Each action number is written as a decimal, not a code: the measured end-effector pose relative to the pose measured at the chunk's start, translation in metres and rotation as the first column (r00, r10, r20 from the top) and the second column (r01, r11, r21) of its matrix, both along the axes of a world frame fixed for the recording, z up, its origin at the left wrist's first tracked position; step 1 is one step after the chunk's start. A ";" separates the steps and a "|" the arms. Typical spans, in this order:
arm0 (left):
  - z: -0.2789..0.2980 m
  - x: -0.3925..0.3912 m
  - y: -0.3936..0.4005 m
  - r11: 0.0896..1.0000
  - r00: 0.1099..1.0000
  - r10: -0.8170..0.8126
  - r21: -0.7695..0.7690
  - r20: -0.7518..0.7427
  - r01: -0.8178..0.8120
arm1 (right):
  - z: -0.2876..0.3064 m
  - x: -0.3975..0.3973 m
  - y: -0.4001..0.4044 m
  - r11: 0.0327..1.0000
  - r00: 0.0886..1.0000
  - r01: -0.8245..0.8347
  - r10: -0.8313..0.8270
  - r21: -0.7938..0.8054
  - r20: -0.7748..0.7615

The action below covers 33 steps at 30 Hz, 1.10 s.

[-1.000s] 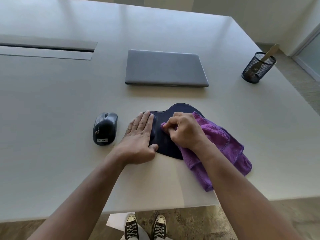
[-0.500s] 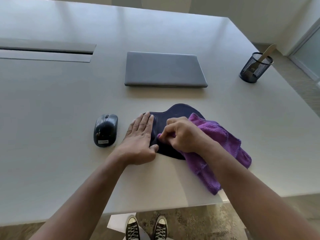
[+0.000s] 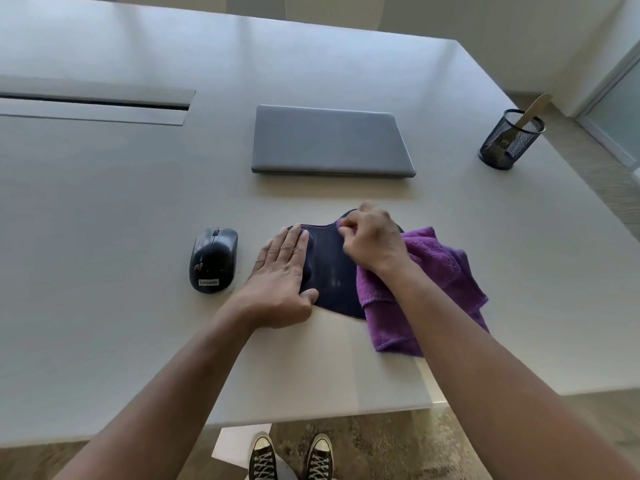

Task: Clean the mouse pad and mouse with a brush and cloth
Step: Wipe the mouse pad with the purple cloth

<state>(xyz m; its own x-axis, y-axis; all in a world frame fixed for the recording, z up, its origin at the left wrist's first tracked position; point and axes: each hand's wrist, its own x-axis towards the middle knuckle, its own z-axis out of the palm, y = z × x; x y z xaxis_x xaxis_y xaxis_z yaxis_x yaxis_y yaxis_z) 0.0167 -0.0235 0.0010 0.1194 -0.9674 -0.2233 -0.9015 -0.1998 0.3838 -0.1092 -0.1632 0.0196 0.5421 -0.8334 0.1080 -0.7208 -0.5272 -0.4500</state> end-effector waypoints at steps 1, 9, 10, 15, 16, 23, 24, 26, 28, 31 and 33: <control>0.000 0.000 0.000 1.000 1.000 0.001 -0.001 -0.002 -0.001 | 0.002 0.002 0.004 0.996 0.996 -0.086 0.086 0.028 0.016; 0.000 -0.003 -0.001 1.000 1.000 -0.005 0.013 -0.013 0.006 | 0.006 0.014 -0.002 0.995 0.997 -0.075 0.074 0.065 0.016; 0.003 -0.004 0.001 1.000 1.000 0.000 0.000 -0.005 0.000 | 0.009 0.015 0.001 0.994 0.996 -0.093 0.092 0.056 0.014; 0.003 -0.001 0.001 1.000 1.000 0.003 0.003 -0.016 -0.003 | 0.007 0.012 0.010 0.960 0.964 -0.268 0.267 0.085 0.021; 0.002 -0.001 0.001 1.000 1.000 0.004 0.007 -0.016 -0.004 | 0.006 0.008 0.012 0.951 0.955 -0.298 0.297 0.082 0.029; 0.003 0.000 0.000 1.000 1.000 0.007 0.005 0.000 -0.007 | 0.010 -0.018 0.001 0.861 0.873 -0.484 0.488 0.155 0.008; 0.003 0.000 0.000 1.000 1.000 0.008 0.007 0.004 -0.008 | 0.009 -0.021 -0.007 0.907 0.911 -0.407 0.412 0.110 -0.027; 0.002 0.000 0.000 1.000 1.000 0.010 0.008 0.004 -0.010 | 0.006 -0.030 -0.025 0.984 0.982 -0.177 0.177 0.015 -0.059; 0.002 0.000 0.000 1.000 1.000 0.011 0.007 0.002 -0.011 | 0.003 -0.033 -0.038 0.999 0.997 0.032 -0.034 -0.023 -0.076; 0.001 0.000 0.000 1.000 1.000 0.010 0.003 0.002 -0.010 | 0.000 -0.023 -0.042 0.978 0.974 0.208 -0.208 -0.003 -0.088; 0.000 0.000 0.000 1.000 1.000 0.008 0.006 0.008 -0.008 | 0.000 -0.011 -0.037 0.981 0.979 0.194 -0.193 0.018 -0.066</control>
